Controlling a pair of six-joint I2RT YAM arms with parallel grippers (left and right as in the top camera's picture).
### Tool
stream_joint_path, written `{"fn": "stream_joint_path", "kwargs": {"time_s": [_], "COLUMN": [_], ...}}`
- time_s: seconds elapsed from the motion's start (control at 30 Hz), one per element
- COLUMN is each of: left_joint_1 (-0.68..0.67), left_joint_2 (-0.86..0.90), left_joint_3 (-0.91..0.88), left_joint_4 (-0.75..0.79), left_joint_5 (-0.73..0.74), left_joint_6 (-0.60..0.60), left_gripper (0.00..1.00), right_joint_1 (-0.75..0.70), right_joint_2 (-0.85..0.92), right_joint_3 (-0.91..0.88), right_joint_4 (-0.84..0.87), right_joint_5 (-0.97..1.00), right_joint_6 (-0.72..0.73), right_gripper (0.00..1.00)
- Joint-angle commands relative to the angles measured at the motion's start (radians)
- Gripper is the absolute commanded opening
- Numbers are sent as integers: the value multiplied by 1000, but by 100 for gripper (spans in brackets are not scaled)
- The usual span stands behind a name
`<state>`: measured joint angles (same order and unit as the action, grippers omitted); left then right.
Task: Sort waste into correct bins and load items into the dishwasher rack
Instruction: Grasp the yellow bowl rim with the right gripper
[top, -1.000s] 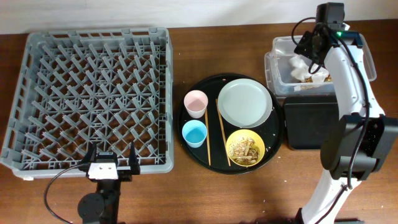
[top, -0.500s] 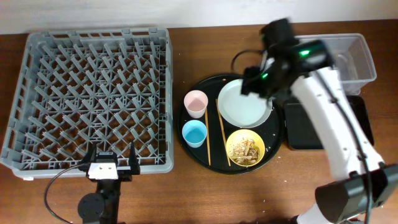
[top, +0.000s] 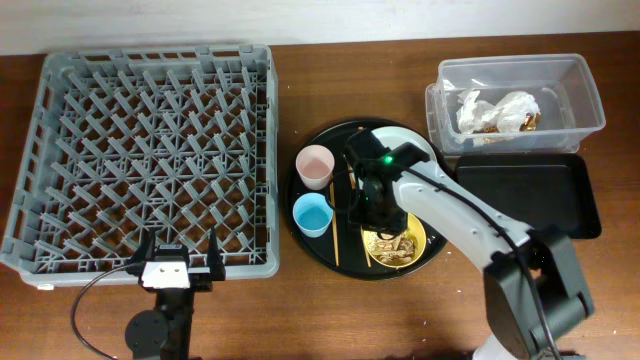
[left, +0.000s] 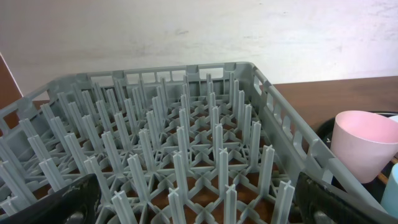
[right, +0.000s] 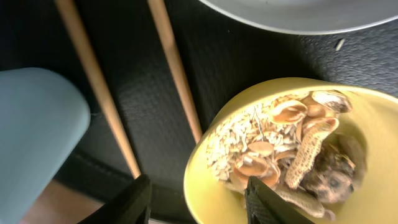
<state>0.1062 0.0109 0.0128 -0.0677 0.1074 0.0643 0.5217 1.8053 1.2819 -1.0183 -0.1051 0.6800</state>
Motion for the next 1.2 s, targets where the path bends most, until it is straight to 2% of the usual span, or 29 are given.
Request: {"fn": "stream_joint_path", "kwargs": {"time_s": [0.0,0.07,0.13,0.17,0.27,0.33,0.47,0.57,0.9,0.97,1.0,1.17], "left_joint_1": [0,0,0,0,0,0,0,0,0,0,0,0], "left_joint_2": [-5,-5,-5,-5,-5,-5,-5,-5,-5,-5,-5,-5], "left_joint_3": [-3,-3,-3,-3,-3,-3,-3,-3,-3,-3,-3,-3], "left_joint_4": [-3,-3,-2,-3,-3,-3,-3,-3,-3,-2,-3,-2], "left_joint_5": [3,4,4,4,4,3,4,4,4,4,4,4], "left_joint_6": [13,13,13,13,13,13,13,13,13,13,13,13], "left_gripper": [99,99,99,99,99,99,99,99,99,99,99,99], "right_joint_1": [8,7,7,6,6,3,3,3,9,9,9,2], "right_joint_2": [46,55,66,67,67,67,67,67,67,67,67,62], "right_joint_3": [-11,-11,-11,-11,-11,-11,-13,-16,-55,-55,-55,-41], "right_joint_4": [24,33,32,32,23,-26,-53,-44,-14,-14,-14,-26], "right_joint_5": [-32,-46,-48,-50,-50,-49,-6,57,61,61,61,53], "right_joint_6": [-30,-48,-51,-51,-51,-55,-153,-161,-198,-198,-198,-198], "right_gripper": [44,37,25,23,23,35,34,22,23,8,4,4]}}
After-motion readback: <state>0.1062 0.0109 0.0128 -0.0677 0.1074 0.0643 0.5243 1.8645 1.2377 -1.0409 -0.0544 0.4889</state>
